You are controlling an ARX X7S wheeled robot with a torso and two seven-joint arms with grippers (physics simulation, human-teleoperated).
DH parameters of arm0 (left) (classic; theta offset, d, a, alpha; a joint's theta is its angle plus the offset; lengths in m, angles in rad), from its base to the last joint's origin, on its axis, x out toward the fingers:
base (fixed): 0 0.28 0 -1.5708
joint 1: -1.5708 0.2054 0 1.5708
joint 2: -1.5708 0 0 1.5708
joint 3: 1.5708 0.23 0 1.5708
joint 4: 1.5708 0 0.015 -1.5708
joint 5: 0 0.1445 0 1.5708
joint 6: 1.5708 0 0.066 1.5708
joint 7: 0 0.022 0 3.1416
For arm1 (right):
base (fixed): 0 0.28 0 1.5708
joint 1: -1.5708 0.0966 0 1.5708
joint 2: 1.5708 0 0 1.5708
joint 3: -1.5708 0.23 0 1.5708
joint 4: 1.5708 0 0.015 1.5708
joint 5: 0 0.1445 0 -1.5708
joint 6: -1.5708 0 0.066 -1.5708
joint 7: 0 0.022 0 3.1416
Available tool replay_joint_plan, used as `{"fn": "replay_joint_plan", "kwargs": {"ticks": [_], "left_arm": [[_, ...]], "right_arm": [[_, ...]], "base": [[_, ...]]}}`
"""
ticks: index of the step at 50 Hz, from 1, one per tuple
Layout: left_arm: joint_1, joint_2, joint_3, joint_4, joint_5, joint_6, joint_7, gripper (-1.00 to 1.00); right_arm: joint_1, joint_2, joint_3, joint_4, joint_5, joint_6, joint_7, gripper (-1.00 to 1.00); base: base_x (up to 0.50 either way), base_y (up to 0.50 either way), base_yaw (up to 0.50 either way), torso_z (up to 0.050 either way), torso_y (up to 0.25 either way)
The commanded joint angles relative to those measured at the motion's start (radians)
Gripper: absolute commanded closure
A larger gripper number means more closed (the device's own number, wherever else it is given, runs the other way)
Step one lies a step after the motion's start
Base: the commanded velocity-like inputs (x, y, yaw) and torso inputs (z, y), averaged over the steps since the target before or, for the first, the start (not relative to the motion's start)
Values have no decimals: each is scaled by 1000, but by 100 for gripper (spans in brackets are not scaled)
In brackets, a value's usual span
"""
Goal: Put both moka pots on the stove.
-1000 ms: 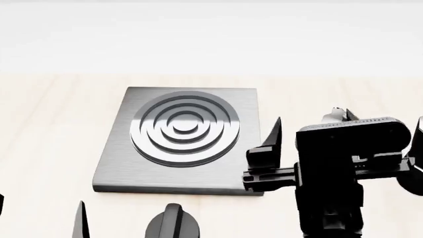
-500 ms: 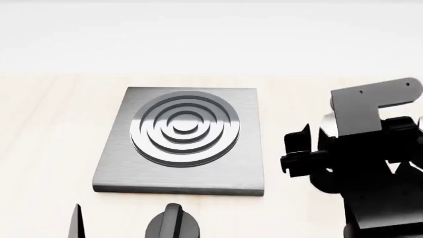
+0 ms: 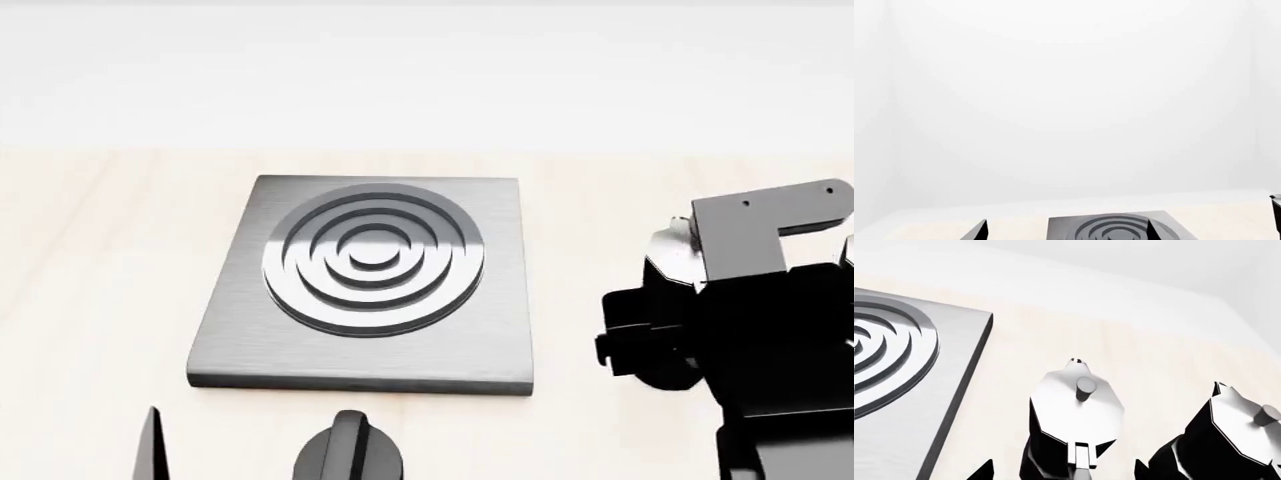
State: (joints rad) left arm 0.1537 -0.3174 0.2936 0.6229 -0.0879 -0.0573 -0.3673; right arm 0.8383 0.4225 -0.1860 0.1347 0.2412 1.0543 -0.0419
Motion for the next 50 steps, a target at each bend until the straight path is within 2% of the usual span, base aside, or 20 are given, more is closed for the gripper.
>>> {"fn": "replay_joint_plan", "kwargs": {"ticks": [1,50], "left_arm": [[2,-9,-1,7,-8,-4,-5,-100],[-46,-21,14,-19,-32,-26,-8,-100]], "right_arm": [[12,4,-5,94,-3,-51,-19,-100],[-50,-9,15,252,9,-219,-46,-100]], "base": [[0,0,0,0,0],[0,0,0,0,0]]}}
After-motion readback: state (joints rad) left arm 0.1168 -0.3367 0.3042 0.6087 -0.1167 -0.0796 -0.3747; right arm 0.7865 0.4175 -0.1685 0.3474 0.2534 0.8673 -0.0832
